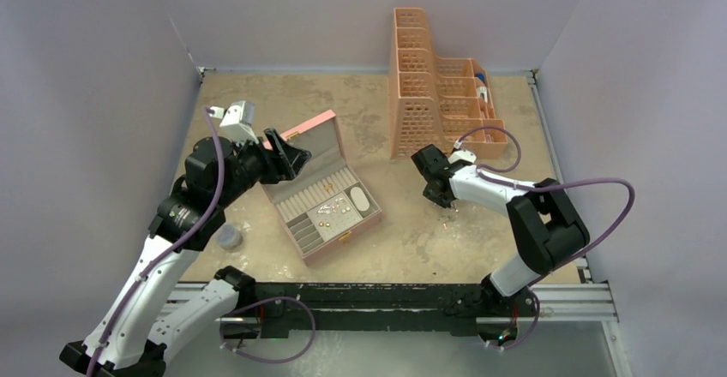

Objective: Organize the mixed jewelry

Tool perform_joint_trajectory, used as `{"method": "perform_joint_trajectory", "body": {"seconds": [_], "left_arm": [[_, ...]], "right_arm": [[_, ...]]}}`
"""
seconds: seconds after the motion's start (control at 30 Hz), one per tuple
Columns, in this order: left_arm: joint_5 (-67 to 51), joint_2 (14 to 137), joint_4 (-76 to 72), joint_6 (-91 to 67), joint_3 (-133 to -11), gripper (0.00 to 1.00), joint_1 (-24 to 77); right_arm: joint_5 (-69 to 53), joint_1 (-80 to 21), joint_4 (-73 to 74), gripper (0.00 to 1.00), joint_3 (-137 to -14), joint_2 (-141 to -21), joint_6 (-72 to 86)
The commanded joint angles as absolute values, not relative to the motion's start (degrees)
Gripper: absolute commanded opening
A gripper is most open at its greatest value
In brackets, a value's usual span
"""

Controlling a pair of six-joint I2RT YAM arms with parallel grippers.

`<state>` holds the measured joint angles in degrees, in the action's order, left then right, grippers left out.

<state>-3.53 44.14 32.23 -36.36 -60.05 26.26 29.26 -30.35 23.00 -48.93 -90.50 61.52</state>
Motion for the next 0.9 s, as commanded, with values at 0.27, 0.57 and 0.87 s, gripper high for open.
{"method": "perform_joint_trajectory", "body": {"seconds": [0.27, 0.57, 0.87], "left_arm": [[-2.92, 42.90, 28.83, -35.88, -58.37, 0.63, 26.02], [-2.90, 42.34, 28.86, -35.86, -58.21, 0.63, 26.02], [-3.87, 42.63, 28.54, -36.23, -57.92, 0.63, 26.01]], "right_arm": [[31.17, -30.15, 27.74, 0.29, -51.67, -88.69, 62.79], [30.21, -30.15, 27.29, 0.27, -51.66, -91.88, 62.58], [27.28, -29.93, 24.68, 0.07, -51.23, -93.74, 61.02]]}}
